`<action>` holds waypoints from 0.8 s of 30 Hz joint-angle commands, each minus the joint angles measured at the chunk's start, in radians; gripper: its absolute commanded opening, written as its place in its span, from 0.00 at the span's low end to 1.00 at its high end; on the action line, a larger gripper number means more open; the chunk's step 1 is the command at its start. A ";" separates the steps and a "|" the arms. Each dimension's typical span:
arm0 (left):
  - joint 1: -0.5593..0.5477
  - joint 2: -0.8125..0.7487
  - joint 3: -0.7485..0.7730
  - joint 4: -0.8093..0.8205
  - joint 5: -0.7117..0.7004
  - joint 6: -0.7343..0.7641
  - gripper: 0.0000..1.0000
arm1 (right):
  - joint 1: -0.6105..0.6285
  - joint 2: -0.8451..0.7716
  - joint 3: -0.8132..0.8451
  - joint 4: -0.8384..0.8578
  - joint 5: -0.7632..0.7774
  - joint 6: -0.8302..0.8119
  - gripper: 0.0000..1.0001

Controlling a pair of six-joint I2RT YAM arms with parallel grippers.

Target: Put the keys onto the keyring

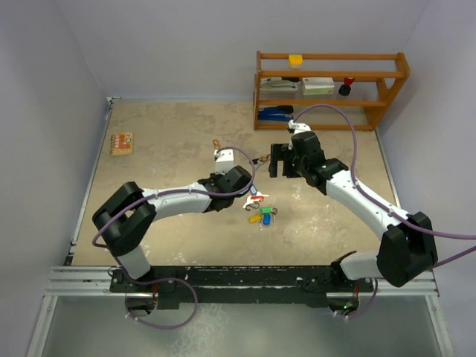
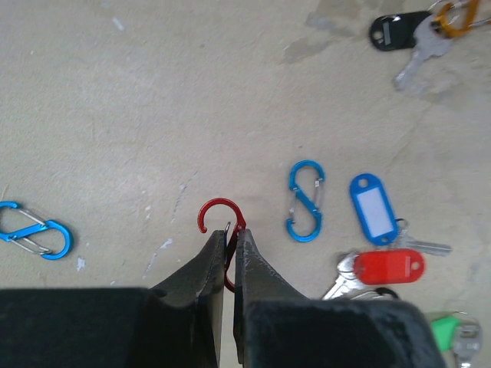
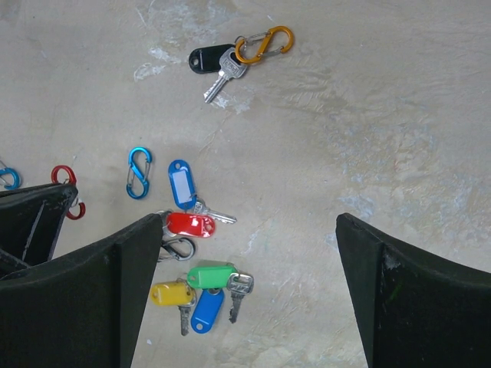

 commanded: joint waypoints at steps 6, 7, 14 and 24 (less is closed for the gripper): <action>-0.055 0.057 0.191 0.008 -0.063 0.060 0.00 | 0.003 -0.074 0.005 -0.006 0.131 0.062 0.99; -0.058 0.072 0.208 0.005 -0.065 0.060 0.00 | 0.002 -0.094 -0.005 -0.003 0.161 0.077 1.00; -0.077 0.175 0.324 -0.041 -0.071 0.063 0.00 | -0.023 -0.298 -0.087 0.044 0.285 0.138 1.00; -0.106 0.281 0.440 -0.097 -0.059 0.058 0.00 | -0.038 -0.414 -0.122 0.021 0.341 0.132 1.00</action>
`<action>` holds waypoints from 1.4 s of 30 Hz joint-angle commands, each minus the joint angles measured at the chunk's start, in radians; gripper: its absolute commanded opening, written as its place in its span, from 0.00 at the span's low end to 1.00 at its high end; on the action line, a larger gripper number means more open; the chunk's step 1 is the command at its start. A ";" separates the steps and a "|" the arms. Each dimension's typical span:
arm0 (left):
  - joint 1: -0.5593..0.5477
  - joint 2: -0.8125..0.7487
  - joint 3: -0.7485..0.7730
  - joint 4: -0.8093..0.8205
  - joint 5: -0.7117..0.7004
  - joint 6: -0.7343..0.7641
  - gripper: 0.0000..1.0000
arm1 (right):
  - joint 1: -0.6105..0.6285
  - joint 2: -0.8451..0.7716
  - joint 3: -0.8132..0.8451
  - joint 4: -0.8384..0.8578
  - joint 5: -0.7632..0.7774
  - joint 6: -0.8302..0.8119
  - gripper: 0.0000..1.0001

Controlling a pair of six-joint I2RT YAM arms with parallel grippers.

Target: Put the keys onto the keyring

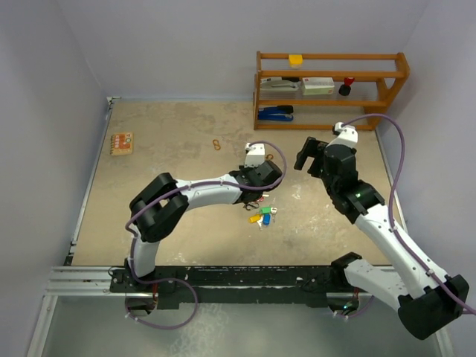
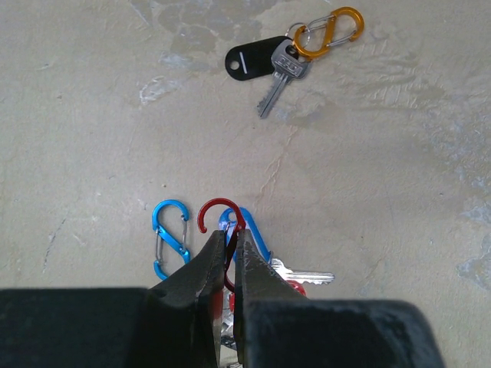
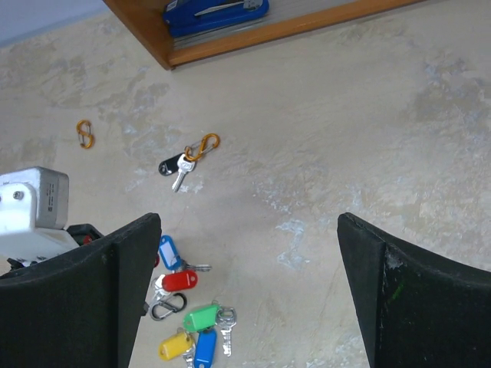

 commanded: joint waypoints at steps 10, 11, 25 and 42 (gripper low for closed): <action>-0.042 0.083 0.141 -0.090 -0.029 -0.002 0.00 | -0.009 -0.024 -0.007 0.002 0.045 0.004 1.00; -0.043 0.088 0.149 -0.099 -0.033 -0.002 0.00 | -0.010 -0.024 -0.008 0.004 0.045 0.004 1.00; -0.046 0.103 0.156 -0.147 -0.054 -0.006 0.00 | -0.013 -0.024 -0.012 0.008 0.037 0.007 1.00; -0.049 0.110 0.155 -0.141 -0.046 -0.004 0.00 | -0.015 -0.017 -0.012 0.012 0.033 0.008 1.00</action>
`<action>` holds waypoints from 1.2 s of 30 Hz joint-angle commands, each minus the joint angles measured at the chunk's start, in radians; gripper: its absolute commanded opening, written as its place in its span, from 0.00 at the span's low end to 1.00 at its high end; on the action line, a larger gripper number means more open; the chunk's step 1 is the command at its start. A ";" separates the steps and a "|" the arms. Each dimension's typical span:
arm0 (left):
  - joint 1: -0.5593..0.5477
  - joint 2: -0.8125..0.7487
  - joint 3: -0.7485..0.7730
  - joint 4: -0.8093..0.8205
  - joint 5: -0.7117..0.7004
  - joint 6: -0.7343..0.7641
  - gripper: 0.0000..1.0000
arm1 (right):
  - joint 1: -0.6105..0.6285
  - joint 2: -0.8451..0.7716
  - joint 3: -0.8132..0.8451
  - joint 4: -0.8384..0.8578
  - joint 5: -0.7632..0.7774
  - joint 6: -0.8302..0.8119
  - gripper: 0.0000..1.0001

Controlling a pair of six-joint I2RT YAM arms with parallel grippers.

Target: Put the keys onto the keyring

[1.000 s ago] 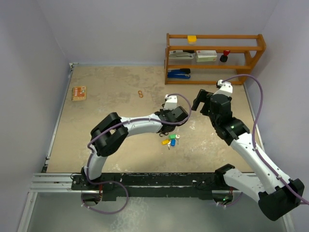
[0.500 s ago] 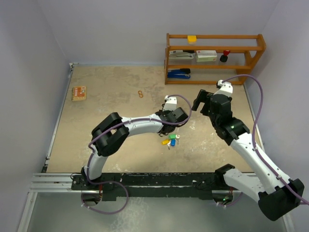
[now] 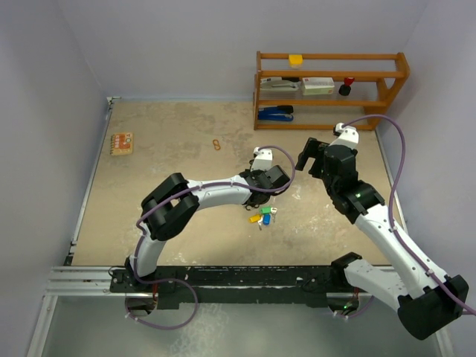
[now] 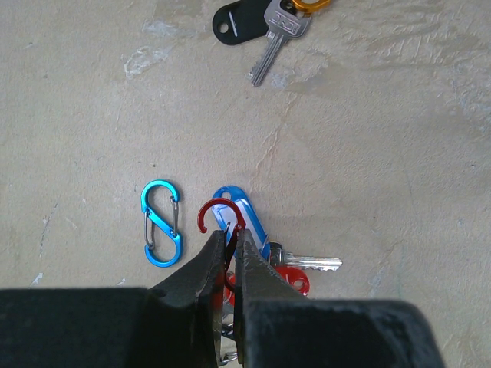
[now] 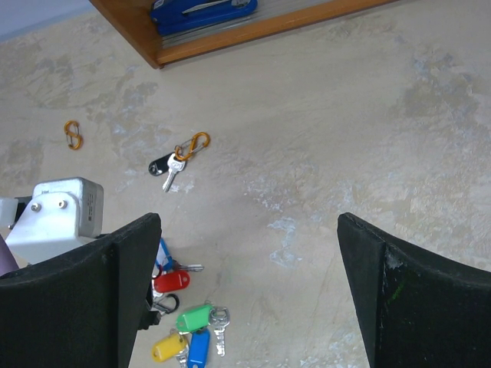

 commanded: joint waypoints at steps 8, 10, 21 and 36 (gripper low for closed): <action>-0.010 0.014 0.039 0.005 -0.016 0.001 0.00 | -0.005 -0.021 -0.006 0.023 0.018 0.009 1.00; -0.010 0.015 0.039 0.007 -0.016 0.001 0.00 | -0.006 -0.022 -0.006 0.024 0.019 0.008 1.00; -0.013 0.028 0.045 0.012 -0.008 0.003 0.00 | -0.009 -0.026 -0.007 0.023 0.020 0.009 1.00; -0.013 0.032 0.045 0.006 -0.033 -0.002 0.00 | -0.012 -0.029 -0.011 0.021 0.021 0.005 1.00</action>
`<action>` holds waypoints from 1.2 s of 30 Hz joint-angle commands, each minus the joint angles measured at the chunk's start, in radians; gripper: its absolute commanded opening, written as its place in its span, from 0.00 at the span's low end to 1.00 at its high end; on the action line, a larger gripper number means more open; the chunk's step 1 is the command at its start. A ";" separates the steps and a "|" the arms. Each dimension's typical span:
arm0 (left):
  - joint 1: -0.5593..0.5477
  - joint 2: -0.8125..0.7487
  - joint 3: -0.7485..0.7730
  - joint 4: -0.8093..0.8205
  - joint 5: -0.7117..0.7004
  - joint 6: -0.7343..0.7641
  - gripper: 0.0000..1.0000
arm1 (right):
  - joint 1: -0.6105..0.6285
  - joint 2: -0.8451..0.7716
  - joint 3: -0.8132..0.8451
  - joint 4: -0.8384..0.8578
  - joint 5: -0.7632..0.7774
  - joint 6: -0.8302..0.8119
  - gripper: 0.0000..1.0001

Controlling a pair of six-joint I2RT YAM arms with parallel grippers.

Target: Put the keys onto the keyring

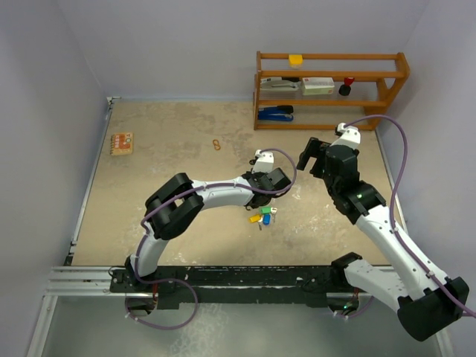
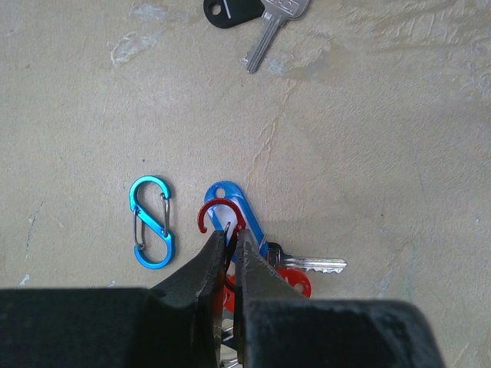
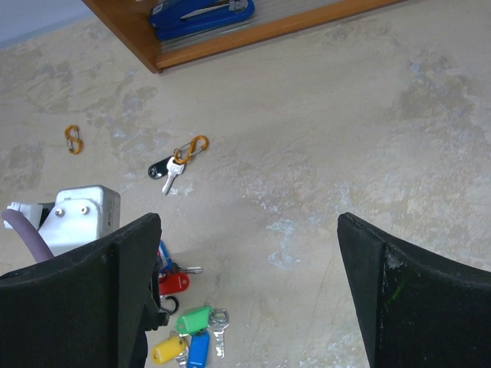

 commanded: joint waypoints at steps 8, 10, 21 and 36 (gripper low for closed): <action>-0.006 0.005 0.047 0.004 -0.045 -0.003 0.00 | -0.007 -0.027 -0.012 0.022 0.023 0.005 1.00; -0.007 0.007 0.049 0.004 -0.047 -0.003 0.00 | -0.007 -0.027 -0.012 0.021 0.025 0.005 1.00; -0.004 0.026 0.061 0.002 -0.057 -0.007 0.00 | -0.009 -0.026 -0.014 0.022 0.025 0.005 1.00; 0.000 0.025 0.055 0.001 -0.091 -0.024 0.00 | -0.011 -0.026 -0.015 0.024 0.022 0.005 1.00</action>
